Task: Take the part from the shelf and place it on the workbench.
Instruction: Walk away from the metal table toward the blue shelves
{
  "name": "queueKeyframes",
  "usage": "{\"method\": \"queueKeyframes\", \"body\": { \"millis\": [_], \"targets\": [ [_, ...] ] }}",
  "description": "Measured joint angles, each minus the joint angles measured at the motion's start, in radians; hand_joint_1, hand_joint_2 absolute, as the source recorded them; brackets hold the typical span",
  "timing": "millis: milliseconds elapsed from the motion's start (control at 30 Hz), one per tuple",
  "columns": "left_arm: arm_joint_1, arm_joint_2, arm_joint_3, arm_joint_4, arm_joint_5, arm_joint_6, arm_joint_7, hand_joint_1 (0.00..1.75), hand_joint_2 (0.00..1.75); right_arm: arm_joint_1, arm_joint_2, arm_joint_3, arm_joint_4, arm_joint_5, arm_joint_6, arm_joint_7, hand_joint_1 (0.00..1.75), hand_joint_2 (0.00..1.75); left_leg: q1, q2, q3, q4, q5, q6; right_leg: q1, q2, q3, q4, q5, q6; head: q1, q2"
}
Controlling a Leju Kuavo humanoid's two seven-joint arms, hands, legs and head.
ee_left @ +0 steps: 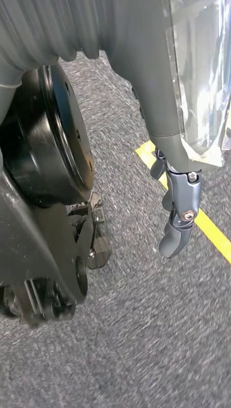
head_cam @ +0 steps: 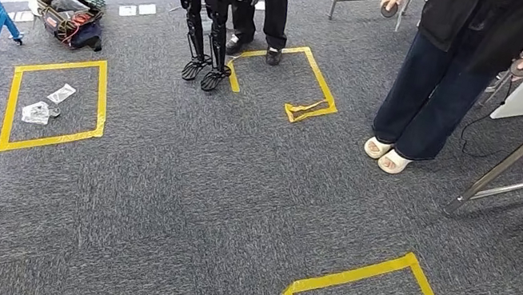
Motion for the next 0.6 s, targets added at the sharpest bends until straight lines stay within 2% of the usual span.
{"method": "queueKeyframes", "body": {
  "millis": [67,100,133,200,233,267,333,400,433,467,500,533,567,600],
  "targets": [
    [-0.003,0.000,0.000,0.000,0.000,0.000,-0.001,0.00,1.75,0.000,0.001,0.000,0.000,0.000,0.000,0.000,0.00,0.00,-0.006,0.046,0.071,-0.128,0.041,0.008,0.007,-0.021,0.004,0.001,-0.005,0.003,0.001,0.000],
    [-0.004,0.000,0.000,0.000,-0.001,0.000,-0.002,0.00,1.75,0.000,0.001,0.000,0.000,-0.001,0.000,0.000,0.00,0.00,-0.010,0.060,0.089,-0.163,0.048,0.012,0.011,-0.031,0.006,0.001,-0.008,0.006,0.002,0.000],
    [-0.005,0.000,0.000,0.000,-0.002,0.000,-0.002,0.00,1.75,0.000,0.001,0.000,0.000,-0.002,0.000,0.000,0.00,0.00,-0.015,0.063,0.094,-0.176,0.047,0.016,0.014,-0.041,0.008,0.001,-0.009,0.010,0.004,0.000],
    [-0.004,0.000,0.000,0.001,-0.004,0.000,-0.001,0.00,1.75,-0.001,0.002,0.000,0.000,-0.004,0.000,0.000,0.00,0.00,-0.016,0.037,0.092,-0.183,0.053,0.027,0.013,-0.055,0.010,0.002,-0.014,0.018,0.005,0.000],
    [-0.003,0.000,0.000,0.001,-0.006,0.000,0.001,0.00,1.75,-0.002,0.003,0.000,-0.001,-0.005,-0.001,-0.001,0.00,0.00,-0.015,0.026,0.092,-0.188,0.057,0.034,0.012,-0.040,0.005,0.012,-0.021,0.022,0.006,0.000],
    [-0.004,0.000,0.000,0.001,-0.007,0.000,0.002,0.00,1.75,-0.001,0.004,0.000,-0.001,-0.005,-0.001,-0.002,0.00,0.00,-0.012,0.014,0.093,-0.192,0.062,0.041,0.010,-0.012,-0.007,0.040,-0.037,0.024,0.006,0.000],
    [-0.009,-0.001,0.000,0.001,-0.010,-0.001,0.004,0.00,1.75,0.003,0.006,0.000,-0.001,-0.006,-0.002,-0.003,0.00,0.00,-0.010,-0.010,0.092,-0.196,0.068,0.050,0.006,0.052,-0.060,0.154,-0.087,0.020,0.008,0.000],
    [-0.012,-0.003,0.000,0.002,-0.011,-0.003,0.006,0.00,1.75,0.008,0.006,0.000,-0.001,-0.006,-0.002,-0.003,0.00,0.00,-0.009,-0.041,0.089,-0.195,0.071,0.052,0.003,0.071,-0.119,0.271,-0.125,0.022,0.008,0.000],
    [-0.011,-0.003,0.000,0.002,-0.011,-0.003,0.007,0.00,1.75,0.010,0.006,0.000,-0.001,-0.007,-0.002,-0.003,0.00,0.00,-0.009,-0.056,0.088,-0.195,0.072,0.051,0.001,0.073,-0.128,0.286,-0.123,0.028,0.008,0.000],
    [-0.011,-0.004,0.000,0.002,-0.011,-0.003,0.008,0.00,1.75,0.011,0.006,0.000,-0.001,-0.007,-0.002,-0.004,0.00,0.00,-0.007,-0.072,0.089,-0.194,0.073,0.049,-0.002,0.076,-0.118,0.259,-0.103,0.039,0.008,0.000],
    [-0.011,-0.004,0.000,0.002,-0.011,-0.002,0.008,0.00,1.75,0.011,0.006,0.000,-0.001,-0.007,-0.002,-0.004,0.00,0.00,-0.005,-0.087,0.089,-0.193,0.074,0.046,-0.008,0.087,-0.091,0.196,-0.072,0.053,0.008,0.000],
    [-0.011,-0.003,0.000,0.002,-0.011,-0.002,0.009,0.00,1.75,0.011,0.007,0.000,-0.001,-0.006,-0.001,-0.005,0.00,0.00,-0.003,-0.101,0.088,-0.190,0.074,0.040,-0.015,0.111,-0.059,0.122,-0.044,0.064,0.009,0.000],
    [-0.012,-0.003,0.000,0.002,-0.011,-0.001,0.009,0.00,1.75,0.011,0.008,0.000,-0.001,-0.006,0.000,-0.006,0.00,0.00,-0.004,-0.114,0.085,-0.187,0.074,0.035,-0.020,0.131,-0.034,0.061,-0.021,0.068,0.010,0.000],
    [-0.013,-0.003,0.000,0.002,-0.011,0.000,0.009,0.00,1.75,0.011,0.009,0.000,-0.001,-0.006,0.001,-0.007,0.00,0.00,-0.005,-0.125,0.082,-0.185,0.075,0.028,-0.022,0.147,-0.018,0.024,-0.008,0.066,0.010,0.000]
  ]
}}
